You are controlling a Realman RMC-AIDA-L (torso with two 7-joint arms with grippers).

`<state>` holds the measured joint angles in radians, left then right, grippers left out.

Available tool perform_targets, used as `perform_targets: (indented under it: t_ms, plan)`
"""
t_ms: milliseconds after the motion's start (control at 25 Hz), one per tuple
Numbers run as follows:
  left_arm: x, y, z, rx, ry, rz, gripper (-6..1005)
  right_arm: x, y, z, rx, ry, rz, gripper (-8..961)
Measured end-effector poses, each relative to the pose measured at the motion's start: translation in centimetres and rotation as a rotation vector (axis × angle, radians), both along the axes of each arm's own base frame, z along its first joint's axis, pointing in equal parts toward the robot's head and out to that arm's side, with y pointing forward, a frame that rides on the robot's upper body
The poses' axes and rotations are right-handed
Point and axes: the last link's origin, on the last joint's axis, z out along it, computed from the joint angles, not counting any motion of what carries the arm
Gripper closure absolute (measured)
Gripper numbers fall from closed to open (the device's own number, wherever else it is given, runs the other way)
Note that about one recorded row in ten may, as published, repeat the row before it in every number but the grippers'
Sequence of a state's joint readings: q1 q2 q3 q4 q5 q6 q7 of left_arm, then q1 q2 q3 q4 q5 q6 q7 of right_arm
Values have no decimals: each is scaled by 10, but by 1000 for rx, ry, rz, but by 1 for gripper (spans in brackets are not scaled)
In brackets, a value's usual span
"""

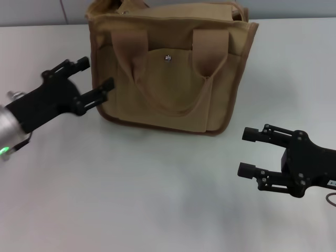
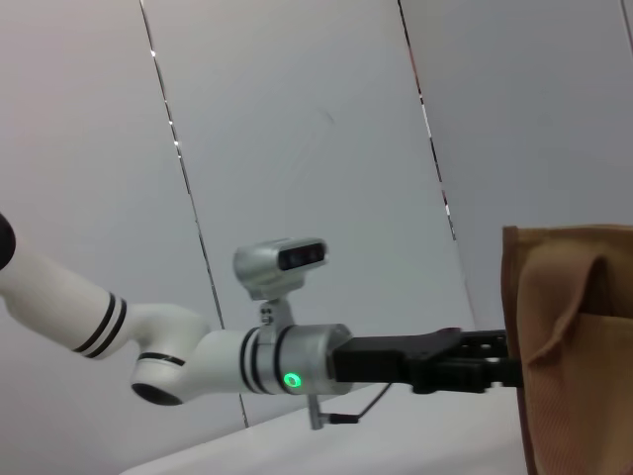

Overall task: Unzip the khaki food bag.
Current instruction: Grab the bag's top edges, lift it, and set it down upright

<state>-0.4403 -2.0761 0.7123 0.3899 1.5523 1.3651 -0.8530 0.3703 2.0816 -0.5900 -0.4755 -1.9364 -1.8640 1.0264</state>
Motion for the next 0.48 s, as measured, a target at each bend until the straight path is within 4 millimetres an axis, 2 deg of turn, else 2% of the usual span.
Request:
perform_targets:
  t_ms: [280,480]
  plan:
    - [24,29,-26,-16,55,-18,314,0,1,-1,-3,-5,-3,186]
    - [31,32,-38,-1,86,-51,333,0,1,-1,-1,-1,-8,186]
